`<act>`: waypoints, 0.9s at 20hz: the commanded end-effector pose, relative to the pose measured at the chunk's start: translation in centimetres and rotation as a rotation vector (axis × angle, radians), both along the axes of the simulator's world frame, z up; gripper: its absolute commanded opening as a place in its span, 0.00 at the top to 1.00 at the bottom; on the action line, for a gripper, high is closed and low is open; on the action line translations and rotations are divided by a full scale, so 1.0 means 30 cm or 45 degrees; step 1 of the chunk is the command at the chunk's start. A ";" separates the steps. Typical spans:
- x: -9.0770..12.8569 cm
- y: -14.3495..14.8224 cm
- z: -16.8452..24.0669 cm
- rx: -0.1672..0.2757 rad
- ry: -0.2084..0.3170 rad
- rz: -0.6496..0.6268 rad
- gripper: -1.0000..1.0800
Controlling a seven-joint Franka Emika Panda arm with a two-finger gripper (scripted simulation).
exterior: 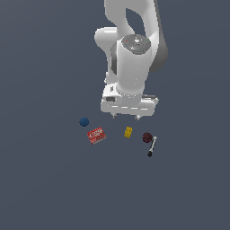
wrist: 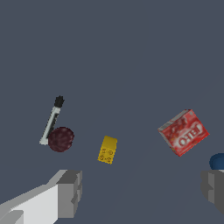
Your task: Pick up a designated object from a clutter of objects.
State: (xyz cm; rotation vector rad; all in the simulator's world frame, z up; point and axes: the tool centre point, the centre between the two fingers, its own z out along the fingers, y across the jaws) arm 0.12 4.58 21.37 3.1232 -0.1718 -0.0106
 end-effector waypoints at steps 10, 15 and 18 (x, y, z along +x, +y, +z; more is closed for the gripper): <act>-0.070 0.075 -0.341 0.008 -0.010 -0.260 0.04; -0.102 0.093 -0.423 0.012 -0.011 -0.328 0.04; -0.115 0.099 -0.453 0.014 -0.012 -0.354 0.04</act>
